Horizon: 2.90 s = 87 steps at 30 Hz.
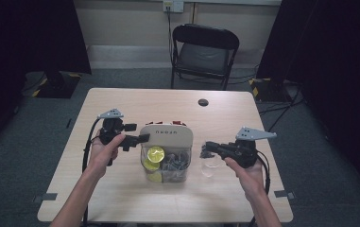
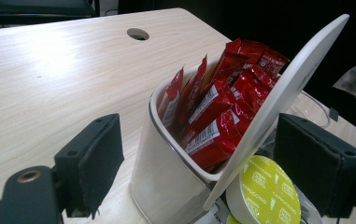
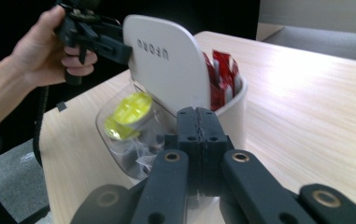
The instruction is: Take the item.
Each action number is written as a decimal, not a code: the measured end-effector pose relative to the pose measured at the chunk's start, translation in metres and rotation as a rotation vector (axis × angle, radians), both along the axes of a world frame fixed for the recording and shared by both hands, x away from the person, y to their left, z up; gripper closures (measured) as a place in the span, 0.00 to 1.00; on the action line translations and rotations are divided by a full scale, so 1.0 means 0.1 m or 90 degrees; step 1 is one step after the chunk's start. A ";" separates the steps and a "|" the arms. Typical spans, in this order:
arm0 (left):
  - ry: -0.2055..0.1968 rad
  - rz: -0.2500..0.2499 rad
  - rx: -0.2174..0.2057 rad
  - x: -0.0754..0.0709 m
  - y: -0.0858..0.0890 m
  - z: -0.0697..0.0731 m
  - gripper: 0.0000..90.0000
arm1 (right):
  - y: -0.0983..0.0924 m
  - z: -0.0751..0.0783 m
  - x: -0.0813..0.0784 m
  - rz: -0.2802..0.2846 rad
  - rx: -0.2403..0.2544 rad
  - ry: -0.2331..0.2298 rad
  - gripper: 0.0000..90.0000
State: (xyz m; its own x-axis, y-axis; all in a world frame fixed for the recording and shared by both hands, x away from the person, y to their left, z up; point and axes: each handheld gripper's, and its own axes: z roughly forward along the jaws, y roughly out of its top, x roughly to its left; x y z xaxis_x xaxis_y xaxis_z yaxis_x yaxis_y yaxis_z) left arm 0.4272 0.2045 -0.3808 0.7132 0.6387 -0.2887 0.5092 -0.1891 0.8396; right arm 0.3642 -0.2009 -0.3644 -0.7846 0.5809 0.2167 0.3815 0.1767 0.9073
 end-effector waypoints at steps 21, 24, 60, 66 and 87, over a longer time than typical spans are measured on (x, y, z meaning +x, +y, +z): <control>0.002 0.001 -0.002 0.00 0.00 0.00 0.17 | -0.12 -0.27 0.07 -0.029 -0.021 0.043 1.00; 0.002 0.004 0.001 -0.01 0.00 0.00 0.18 | -0.12 -0.32 0.09 -0.036 -0.034 0.049 1.00; -0.003 0.007 0.006 -0.03 -0.02 0.03 0.20 | -0.31 -0.43 0.04 -0.098 -0.062 0.039 0.61; -0.005 0.009 0.006 -0.04 -0.01 0.03 0.20 | -0.48 -0.51 -0.06 -0.114 -0.069 0.055 0.57; -0.009 0.010 -0.013 -0.04 0.11 0.05 0.22 | -0.75 -1.17 -0.10 -0.201 -0.193 0.153 0.18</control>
State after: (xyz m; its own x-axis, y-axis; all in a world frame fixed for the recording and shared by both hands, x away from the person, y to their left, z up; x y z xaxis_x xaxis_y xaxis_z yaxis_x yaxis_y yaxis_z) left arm 0.4232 0.2153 -0.3755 0.7066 0.6444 -0.2923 0.5007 -0.1634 0.8501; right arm 0.3547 -0.2763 -0.4818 -0.5087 0.8471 0.1539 0.6507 0.2613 0.7129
